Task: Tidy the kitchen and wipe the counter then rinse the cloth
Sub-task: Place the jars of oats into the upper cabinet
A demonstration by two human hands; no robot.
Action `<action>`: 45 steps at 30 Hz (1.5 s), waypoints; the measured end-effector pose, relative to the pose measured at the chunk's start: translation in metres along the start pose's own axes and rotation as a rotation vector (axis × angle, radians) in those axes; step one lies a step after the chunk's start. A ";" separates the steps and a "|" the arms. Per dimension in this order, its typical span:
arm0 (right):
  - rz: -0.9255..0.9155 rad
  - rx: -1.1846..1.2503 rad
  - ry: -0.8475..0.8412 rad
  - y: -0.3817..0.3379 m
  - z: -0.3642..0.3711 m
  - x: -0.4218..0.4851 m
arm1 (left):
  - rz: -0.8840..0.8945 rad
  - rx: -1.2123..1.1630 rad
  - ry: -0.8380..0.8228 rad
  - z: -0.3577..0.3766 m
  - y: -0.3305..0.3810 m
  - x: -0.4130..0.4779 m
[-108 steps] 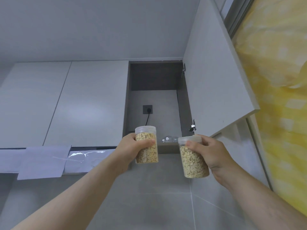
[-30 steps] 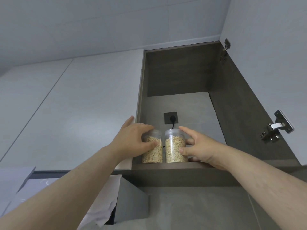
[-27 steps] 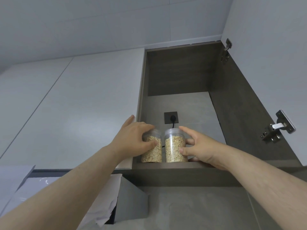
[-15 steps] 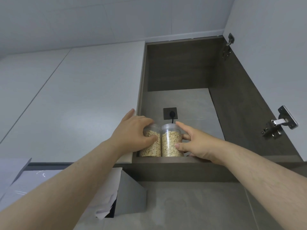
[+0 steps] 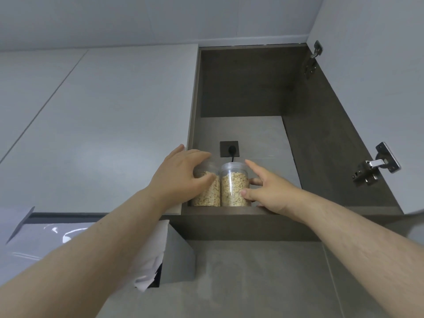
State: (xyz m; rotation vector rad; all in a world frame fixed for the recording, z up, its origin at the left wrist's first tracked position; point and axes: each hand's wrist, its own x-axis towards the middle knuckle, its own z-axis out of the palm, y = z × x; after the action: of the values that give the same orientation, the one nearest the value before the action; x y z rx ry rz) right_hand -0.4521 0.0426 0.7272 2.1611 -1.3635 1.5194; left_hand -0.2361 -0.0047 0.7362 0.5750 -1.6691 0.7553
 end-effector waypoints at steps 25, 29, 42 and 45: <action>-0.074 -0.403 0.223 0.032 0.021 -0.239 | 0.134 -0.267 -0.305 -0.045 0.087 -0.186; 0.066 -0.388 0.090 0.037 0.014 -0.300 | 0.113 -0.303 -0.388 -0.043 0.120 -0.225; 0.305 -0.119 0.038 0.033 -0.010 -0.436 | -0.194 -0.573 -0.514 -0.052 0.219 -0.325; 0.387 -0.068 0.025 0.040 -0.007 -0.470 | -0.304 -0.610 -0.609 -0.053 0.241 -0.355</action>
State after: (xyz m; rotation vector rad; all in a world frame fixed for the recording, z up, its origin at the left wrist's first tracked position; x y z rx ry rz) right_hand -0.5168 0.2946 0.3339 1.9093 -1.8782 1.5847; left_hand -0.2961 0.1893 0.3541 0.6265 -2.1671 -0.1913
